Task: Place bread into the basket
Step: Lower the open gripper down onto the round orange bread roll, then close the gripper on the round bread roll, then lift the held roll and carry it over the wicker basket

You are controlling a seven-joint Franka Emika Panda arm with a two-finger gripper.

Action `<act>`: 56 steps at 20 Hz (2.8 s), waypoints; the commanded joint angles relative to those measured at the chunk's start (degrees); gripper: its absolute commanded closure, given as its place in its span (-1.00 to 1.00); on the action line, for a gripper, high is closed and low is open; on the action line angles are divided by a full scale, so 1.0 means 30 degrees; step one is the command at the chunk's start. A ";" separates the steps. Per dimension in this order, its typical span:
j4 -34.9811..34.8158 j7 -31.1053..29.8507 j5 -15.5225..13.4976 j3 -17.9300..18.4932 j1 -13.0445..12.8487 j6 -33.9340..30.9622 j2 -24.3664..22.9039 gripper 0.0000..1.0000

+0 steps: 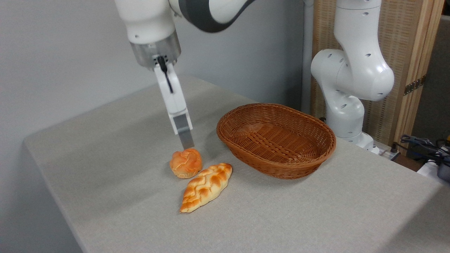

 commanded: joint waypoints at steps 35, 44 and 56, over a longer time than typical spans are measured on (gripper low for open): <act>-0.3635 0.8994 0.0622 0.0070 -0.2042 0.4609 0.1637 0.16; -0.2495 0.4404 0.0300 0.0333 -0.1984 0.1189 -0.0939 0.02; -0.2550 -0.3689 0.0271 0.0509 -0.1808 -0.5962 -0.2260 -0.74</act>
